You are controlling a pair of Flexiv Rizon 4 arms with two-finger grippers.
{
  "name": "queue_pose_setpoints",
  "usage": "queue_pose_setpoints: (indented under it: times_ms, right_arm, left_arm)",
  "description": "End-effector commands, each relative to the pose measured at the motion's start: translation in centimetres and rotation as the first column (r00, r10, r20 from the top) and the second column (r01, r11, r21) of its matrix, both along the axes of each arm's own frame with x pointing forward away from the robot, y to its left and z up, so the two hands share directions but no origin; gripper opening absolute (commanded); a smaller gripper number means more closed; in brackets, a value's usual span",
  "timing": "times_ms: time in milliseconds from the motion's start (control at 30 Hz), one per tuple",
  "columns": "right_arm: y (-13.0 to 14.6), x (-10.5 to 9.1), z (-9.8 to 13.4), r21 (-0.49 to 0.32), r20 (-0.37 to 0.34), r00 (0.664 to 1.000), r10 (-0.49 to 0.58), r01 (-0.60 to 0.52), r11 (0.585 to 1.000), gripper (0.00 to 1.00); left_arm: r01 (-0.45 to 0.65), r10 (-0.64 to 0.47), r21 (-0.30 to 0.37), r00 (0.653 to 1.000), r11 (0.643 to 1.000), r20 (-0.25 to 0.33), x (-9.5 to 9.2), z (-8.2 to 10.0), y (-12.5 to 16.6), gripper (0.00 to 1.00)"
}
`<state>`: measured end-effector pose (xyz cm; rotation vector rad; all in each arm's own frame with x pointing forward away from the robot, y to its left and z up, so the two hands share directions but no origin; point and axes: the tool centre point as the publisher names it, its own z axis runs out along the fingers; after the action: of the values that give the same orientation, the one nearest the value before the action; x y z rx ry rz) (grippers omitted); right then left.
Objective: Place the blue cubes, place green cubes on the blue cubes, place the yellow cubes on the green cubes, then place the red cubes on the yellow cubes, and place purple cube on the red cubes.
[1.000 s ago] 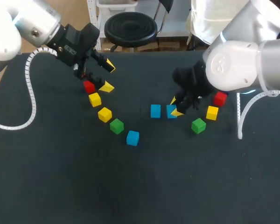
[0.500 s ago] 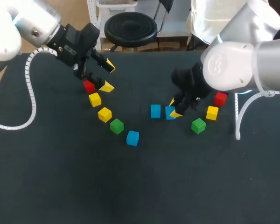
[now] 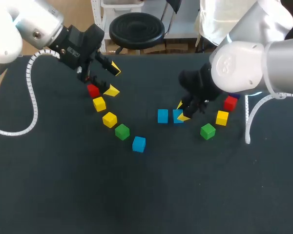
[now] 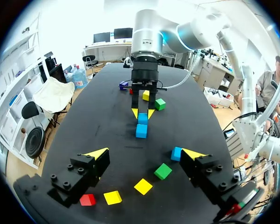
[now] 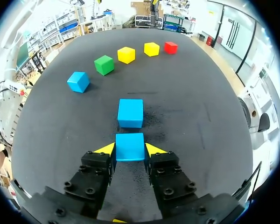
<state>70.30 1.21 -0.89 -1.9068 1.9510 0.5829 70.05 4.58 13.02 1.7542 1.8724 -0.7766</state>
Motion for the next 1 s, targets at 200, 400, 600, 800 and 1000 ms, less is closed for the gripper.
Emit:
queue_pose_setpoints:
  times_ms: [200, 400, 600, 800, 1000]
  right_arm:
    - [0.1, 0.3, -0.2, -0.006, -0.014, 1.0, -0.003, 0.003, 1.0, 0.0]
    - [0.2, 0.2, 0.1, -0.01, -0.011, 1.0, -0.011, 0.011, 1.0, 0.0]
    - [-0.2, -0.5, 0.6, -0.013, 0.0, 0.999, -0.046, 0.046, 0.999, 0.0]
    - [-0.4, -1.2, 0.7, -0.016, 0.003, 0.998, -0.061, 0.061, 0.998, 0.0]
    - [0.0, -1.1, 0.1, -0.008, -0.005, 0.998, -0.06, 0.06, 0.998, 0.0]
  left_arm:
    - [0.0, 0.0, 0.001, 1.0, 1.0, 0.001, 0.0, 0.0, 0.0, 1.0]
    - [0.0, 0.0, 0.001, 1.0, 1.0, 0.001, 0.0, 0.0, 0.0, 1.0]
    - [0.0, 0.0, 0.001, 1.0, 1.0, 0.001, 0.0, 0.0, 0.0, 1.0]
    - [0.0, 0.0, 0.001, 1.0, 1.0, 0.001, 0.0, 0.0, 0.0, 1.0]
    - [0.0, 0.0, 0.001, 1.0, 1.0, 0.001, 0.0, 0.0, 0.0, 1.0]
